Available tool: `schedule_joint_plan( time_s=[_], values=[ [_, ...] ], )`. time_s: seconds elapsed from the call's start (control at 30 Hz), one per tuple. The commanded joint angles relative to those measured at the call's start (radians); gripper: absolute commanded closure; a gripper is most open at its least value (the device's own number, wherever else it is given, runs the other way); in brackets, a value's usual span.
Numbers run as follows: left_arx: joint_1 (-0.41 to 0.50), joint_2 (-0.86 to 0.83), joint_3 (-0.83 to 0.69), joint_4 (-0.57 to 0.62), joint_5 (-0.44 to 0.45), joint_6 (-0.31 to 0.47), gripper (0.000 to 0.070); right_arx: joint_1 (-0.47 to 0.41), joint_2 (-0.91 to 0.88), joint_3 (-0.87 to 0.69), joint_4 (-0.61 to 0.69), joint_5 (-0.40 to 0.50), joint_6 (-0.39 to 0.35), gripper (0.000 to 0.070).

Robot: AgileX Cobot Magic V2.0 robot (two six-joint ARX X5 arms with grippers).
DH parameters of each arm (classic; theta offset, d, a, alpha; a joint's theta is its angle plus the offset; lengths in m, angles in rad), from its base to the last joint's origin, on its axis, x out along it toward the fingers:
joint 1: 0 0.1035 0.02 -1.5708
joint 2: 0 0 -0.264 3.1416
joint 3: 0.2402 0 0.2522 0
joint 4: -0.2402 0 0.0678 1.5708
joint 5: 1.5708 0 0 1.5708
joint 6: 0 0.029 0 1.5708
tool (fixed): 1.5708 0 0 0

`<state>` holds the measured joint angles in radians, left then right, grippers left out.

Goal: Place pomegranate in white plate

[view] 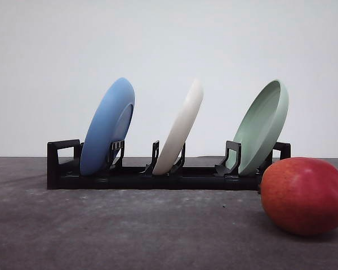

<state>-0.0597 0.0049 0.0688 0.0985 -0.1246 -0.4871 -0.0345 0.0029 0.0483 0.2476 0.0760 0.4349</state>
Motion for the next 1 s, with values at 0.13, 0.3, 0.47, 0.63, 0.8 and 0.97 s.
schedule_joint_plan(
  time_s=[0.13, 0.3, 0.47, 0.63, 0.8, 0.97],
  values=[
    [0.0, 0.05, 0.203, -0.255, 0.002, 0.015, 0.0697, -0.001, 0.009, 0.145, -0.167, -0.097, 0.162, 0.0694],
    [0.0, 0.171, 0.399, -0.505, 0.003, 0.067, 0.0698, -0.001, 0.067, 0.31, -0.451, -0.185, 0.15, 0.0694],
    [0.0, 0.333, 0.566, -0.72, 0.054, 0.179, 0.0698, -0.001, 0.175, 0.438, -0.678, -0.265, 0.075, 0.0694],
    [0.0, 0.5, 0.702, -0.887, 0.196, 0.259, 0.0698, -0.001, 0.303, 0.527, -0.81, -0.374, -0.069, 0.0694],
    [-0.003, 0.657, 0.798, -0.976, 0.358, 0.375, 0.0698, 0.015, 0.416, 0.567, -0.854, -0.454, -0.187, 0.0693],
    [-0.092, 0.743, 0.833, -0.918, 0.372, 0.396, 0.0698, 0.115, 0.447, 0.567, -0.852, -0.413, -0.244, 0.0693]
  ],
)
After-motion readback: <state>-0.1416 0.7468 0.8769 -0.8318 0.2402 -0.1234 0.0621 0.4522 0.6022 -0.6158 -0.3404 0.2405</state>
